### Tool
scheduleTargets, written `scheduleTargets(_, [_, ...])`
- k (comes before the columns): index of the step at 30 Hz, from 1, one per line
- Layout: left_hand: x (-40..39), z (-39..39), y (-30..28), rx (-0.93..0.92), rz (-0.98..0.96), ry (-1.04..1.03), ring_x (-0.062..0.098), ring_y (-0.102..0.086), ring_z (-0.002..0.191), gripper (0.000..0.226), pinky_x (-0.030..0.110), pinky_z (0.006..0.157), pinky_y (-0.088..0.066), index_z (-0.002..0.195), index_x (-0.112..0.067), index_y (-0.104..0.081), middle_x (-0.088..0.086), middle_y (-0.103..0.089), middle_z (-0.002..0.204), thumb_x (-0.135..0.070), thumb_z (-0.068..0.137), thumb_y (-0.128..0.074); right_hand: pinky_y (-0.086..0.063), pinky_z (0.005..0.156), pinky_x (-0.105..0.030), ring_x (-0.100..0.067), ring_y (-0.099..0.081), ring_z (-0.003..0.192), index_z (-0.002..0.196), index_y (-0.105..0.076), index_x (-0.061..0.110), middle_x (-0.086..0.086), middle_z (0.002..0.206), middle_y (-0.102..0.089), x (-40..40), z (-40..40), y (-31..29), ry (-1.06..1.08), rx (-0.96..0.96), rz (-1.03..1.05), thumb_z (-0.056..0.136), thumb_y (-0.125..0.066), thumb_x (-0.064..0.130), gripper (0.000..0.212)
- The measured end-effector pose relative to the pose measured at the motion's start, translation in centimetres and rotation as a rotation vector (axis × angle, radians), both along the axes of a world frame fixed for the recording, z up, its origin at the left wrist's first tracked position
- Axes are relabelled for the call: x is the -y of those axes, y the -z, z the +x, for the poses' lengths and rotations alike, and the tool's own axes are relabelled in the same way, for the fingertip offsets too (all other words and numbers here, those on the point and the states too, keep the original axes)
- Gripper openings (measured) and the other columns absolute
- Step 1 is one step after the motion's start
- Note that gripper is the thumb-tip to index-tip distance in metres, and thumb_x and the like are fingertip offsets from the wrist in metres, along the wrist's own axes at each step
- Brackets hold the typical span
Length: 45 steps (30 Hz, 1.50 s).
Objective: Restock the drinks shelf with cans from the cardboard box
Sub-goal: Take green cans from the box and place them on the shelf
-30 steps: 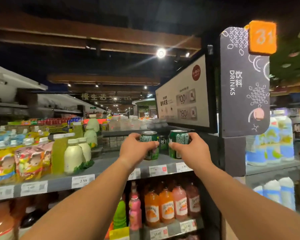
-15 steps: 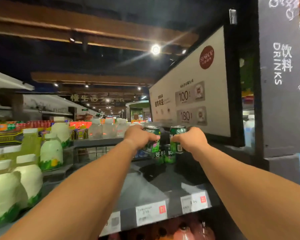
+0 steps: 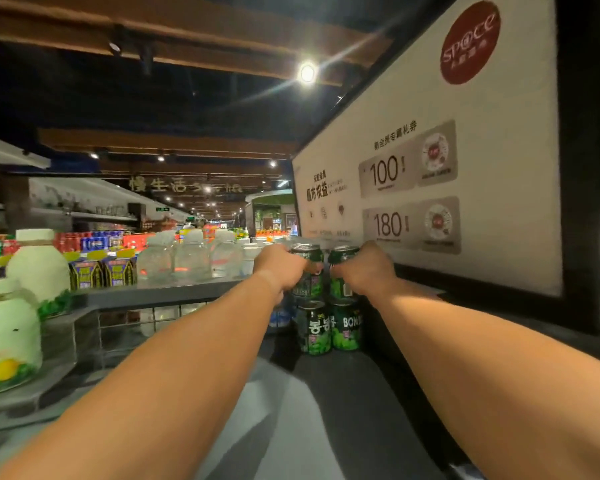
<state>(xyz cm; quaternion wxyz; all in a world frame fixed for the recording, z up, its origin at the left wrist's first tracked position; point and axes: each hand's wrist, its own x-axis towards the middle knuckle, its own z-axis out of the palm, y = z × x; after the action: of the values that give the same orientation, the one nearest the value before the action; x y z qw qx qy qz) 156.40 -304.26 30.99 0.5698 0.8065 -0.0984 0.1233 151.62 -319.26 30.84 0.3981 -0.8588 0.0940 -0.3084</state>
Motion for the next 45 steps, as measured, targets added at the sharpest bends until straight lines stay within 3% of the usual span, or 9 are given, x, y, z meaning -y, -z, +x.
scheduleTargets(2, [0.1,1.2,0.5,-0.002,0.012,-0.020,0.018,-0.061,0.073,0.026,0.033,0.062,-0.052,0.088,-0.012,-0.064,0.003,-0.068,0.078,-0.022,0.078,-0.086,-0.054,0.072,-0.030,-0.020,-0.062,0.084,0.090,-0.058,0.015,-0.003,0.090,-0.064,0.3,1.7,0.4,0.016,-0.033,-0.059,0.079,-0.079,0.026,0.026])
scheduleTargets(5, [0.3,2.5,1.5,-0.042,0.012,-0.003,0.019,-0.067,0.084,0.026,0.037,0.085,-0.058,0.079,-0.017,-0.061,0.006,-0.072,0.084,-0.020,0.078,-0.087,-0.052,0.067,-0.027,-0.018,-0.061,0.078,0.090,-0.056,0.014,-0.003,0.086,-0.063,1.0,3.4,1.1,0.020,-0.074,-0.096,0.079,-0.080,0.027,0.029])
scheduleTargets(13, [1.3,4.7,2.5,-0.001,0.081,-0.004,0.021,-0.069,0.095,0.057,0.033,0.084,-0.059,0.107,-0.009,-0.066,0.005,-0.073,0.102,-0.042,0.068,-0.091,-0.038,0.047,-0.023,-0.014,-0.056,0.065,0.086,-0.054,0.015,-0.002,0.080,-0.060,1.3,4.7,1.4,0.062,-0.076,-0.175,0.078,-0.079,0.031,0.031])
scheduleTargets(17, [1.1,4.7,2.9,0.001,0.067,0.020,0.026,-0.069,0.099,0.077,0.041,0.092,-0.058,0.114,-0.007,-0.064,0.007,-0.073,0.105,-0.048,0.055,-0.094,-0.040,0.053,-0.024,-0.020,-0.057,0.075,0.099,-0.055,0.011,-0.003,0.088,-0.059,1.4,4.5,1.5,0.082,-0.071,-0.223,0.076,-0.080,0.036,0.043])
scheduleTargets(24, [-0.1,4.4,3.1,-0.010,-0.001,0.064,0.023,-0.072,0.088,0.049,0.038,0.082,-0.060,0.093,-0.012,-0.071,0.005,-0.076,0.089,-0.038,0.059,-0.095,-0.048,0.065,-0.028,-0.022,-0.063,0.084,0.101,-0.058,0.011,-0.004,0.093,-0.065,0.6,4.3,1.7,0.061,-0.073,-0.222,0.075,-0.081,0.042,0.046])
scheduleTargets(28, [0.4,4.3,4.0,-0.001,-0.074,0.126,0.027,-0.073,0.093,0.074,0.049,0.089,-0.059,0.107,-0.017,-0.070,0.003,-0.078,0.096,-0.044,0.043,-0.094,-0.051,0.072,-0.031,-0.025,-0.064,0.093,0.110,-0.056,0.008,-0.008,0.102,-0.065,0.7,4.2,2.1,0.069,-0.066,-0.197,0.077,-0.079,0.040,0.051])
scheduleTargets(33, [0.3,5.2,5.1,-0.009,-0.154,0.174,0.030,-0.069,0.107,0.134,0.052,0.093,-0.057,0.141,-0.018,-0.049,0.006,-0.071,0.122,-0.066,0.024,-0.094,-0.049,0.073,-0.030,-0.026,-0.063,0.097,0.111,-0.055,0.008,-0.008,0.104,-0.065,0.4,3.7,1.9,0.079,-0.075,-0.225,0.078,-0.080,0.037,0.050])
scheduleTargets(40, [0.1,4.0,5.2,0.105,-0.004,0.133,0.018,-0.066,0.097,0.062,0.037,0.085,-0.057,0.123,-0.021,-0.054,-0.003,-0.066,0.108,-0.043,0.076,-0.087,-0.050,0.080,-0.034,-0.028,-0.061,0.105,0.120,-0.049,0.008,-0.011,0.114,-0.062,0.4,3.6,2.3,0.070,-0.059,-0.219,0.080,-0.078,0.037,0.057])
scheduleTargets(45, [0.1,4.4,5.3,0.101,0.056,0.104,0.023,-0.065,0.105,0.079,0.047,0.094,-0.056,0.131,-0.024,-0.049,-0.001,-0.065,0.117,-0.055,0.069,-0.086,-0.055,0.082,-0.038,-0.028,-0.063,0.102,0.126,-0.045,0.008,-0.010,0.114,-0.063,0.5,3.4,3.1,0.050,-0.028,-0.231,0.083,-0.075,0.038,0.061])
